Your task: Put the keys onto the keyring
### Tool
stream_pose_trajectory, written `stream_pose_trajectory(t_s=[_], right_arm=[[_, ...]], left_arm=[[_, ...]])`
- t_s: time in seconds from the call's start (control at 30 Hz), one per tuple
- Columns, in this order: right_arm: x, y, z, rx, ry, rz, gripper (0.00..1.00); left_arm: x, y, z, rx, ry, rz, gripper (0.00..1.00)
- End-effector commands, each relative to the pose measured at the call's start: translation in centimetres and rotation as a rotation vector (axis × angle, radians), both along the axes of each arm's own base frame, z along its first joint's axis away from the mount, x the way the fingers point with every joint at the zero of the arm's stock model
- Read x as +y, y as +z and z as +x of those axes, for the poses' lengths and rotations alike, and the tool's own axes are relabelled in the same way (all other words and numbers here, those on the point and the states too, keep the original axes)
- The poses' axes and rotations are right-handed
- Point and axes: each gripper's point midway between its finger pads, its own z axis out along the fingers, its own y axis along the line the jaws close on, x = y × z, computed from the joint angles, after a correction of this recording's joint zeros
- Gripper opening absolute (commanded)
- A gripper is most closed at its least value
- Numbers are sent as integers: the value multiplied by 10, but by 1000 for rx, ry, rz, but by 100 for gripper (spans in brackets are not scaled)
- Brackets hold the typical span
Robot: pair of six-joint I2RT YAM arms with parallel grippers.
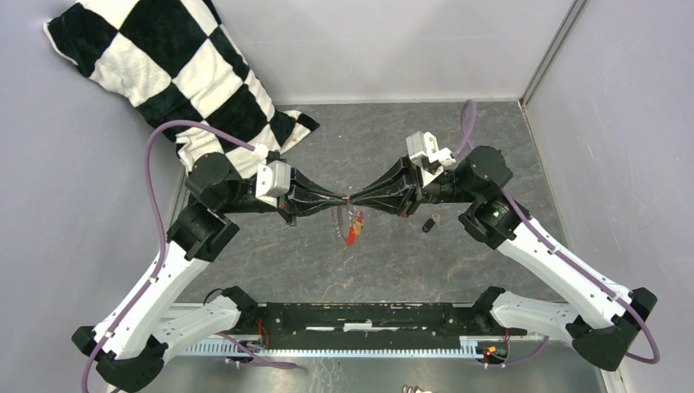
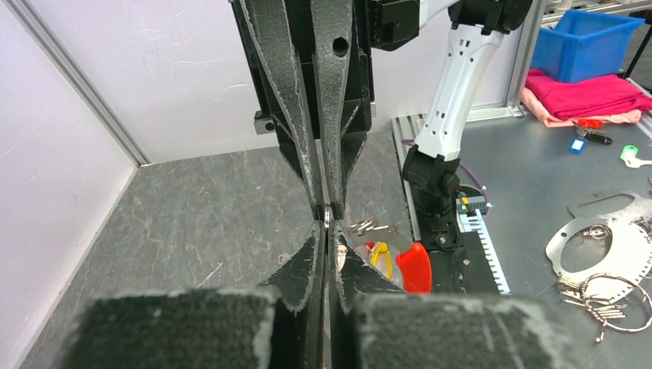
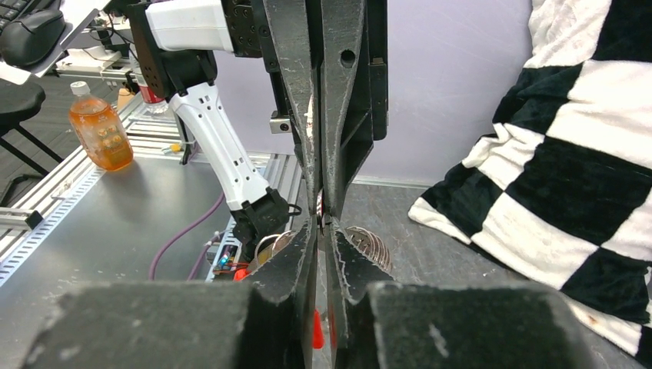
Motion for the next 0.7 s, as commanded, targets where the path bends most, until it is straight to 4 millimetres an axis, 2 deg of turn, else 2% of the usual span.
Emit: stream_pose_trajectory(t_s=[0.0,0.17,0.23,0.3,0.33,0.4,0.47,0.53,0.67], right_arm=[[-2,19,-1,-28,-5,30,11],[0,13,1,-11,-8,12,8],[0,12,3,-7,-22,10,1],[0,11,8,-8,-53,-3,0],[0,11,13,-15,-78,-14,0],[-2,8,20,-21,-124,-57,1],[-4,3,25,-29,-152,-98,1],[-6,-4,27,-12,-169,-130,1],[-4,-13,26,-19,-152,-163,0]], left_arm=[[0,11,0,-73,-3,-34,2],[-1,6,7,-79,30,-28,2],[-2,4,9,-73,32,-24,2],[-3,1,10,-72,31,-11,3],[-3,-2,12,-84,33,8,6],[0,-12,14,-125,38,73,20],[5,-26,18,-147,52,161,33],[11,-42,17,-147,54,246,43],[18,-57,17,-174,56,308,50]])
